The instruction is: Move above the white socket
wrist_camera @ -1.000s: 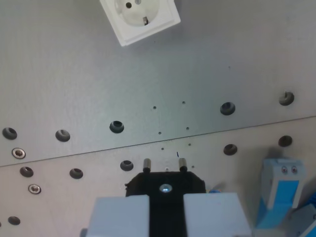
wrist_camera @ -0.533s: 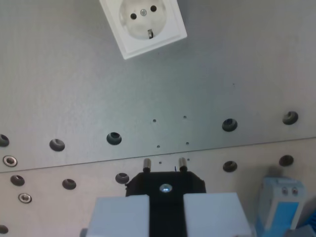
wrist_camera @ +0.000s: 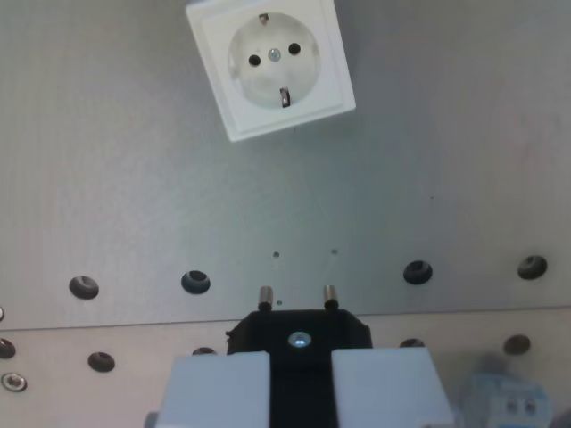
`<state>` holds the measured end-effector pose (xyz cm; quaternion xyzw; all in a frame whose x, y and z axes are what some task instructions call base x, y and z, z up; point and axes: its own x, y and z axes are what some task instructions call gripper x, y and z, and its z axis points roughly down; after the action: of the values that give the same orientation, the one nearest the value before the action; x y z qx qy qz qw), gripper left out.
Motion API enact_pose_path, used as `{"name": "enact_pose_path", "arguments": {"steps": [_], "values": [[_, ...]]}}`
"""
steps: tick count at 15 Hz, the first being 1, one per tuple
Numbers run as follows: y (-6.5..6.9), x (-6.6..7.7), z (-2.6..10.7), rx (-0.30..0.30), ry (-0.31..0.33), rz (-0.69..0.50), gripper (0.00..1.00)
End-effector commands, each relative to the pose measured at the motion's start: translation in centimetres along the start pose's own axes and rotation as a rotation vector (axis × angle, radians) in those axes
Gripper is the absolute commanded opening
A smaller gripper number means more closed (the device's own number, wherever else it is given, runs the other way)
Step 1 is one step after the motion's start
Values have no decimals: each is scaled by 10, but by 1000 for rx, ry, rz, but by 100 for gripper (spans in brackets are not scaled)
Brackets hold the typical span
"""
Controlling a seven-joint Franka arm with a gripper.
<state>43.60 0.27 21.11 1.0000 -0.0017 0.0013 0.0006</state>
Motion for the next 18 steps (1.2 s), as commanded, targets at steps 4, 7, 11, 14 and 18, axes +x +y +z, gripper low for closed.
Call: {"name": "enact_pose_path", "arguments": {"steps": [4,7,11,14,18], "values": [[-1,16,21,-13,-4,-181,0],[-2,22,33,-13,-11,-215,0],[-3,30,49,-14,-11,-252,0],[-3,34,60,-16,-2,-272,0],[-3,38,72,-18,3,-296,0]]}}
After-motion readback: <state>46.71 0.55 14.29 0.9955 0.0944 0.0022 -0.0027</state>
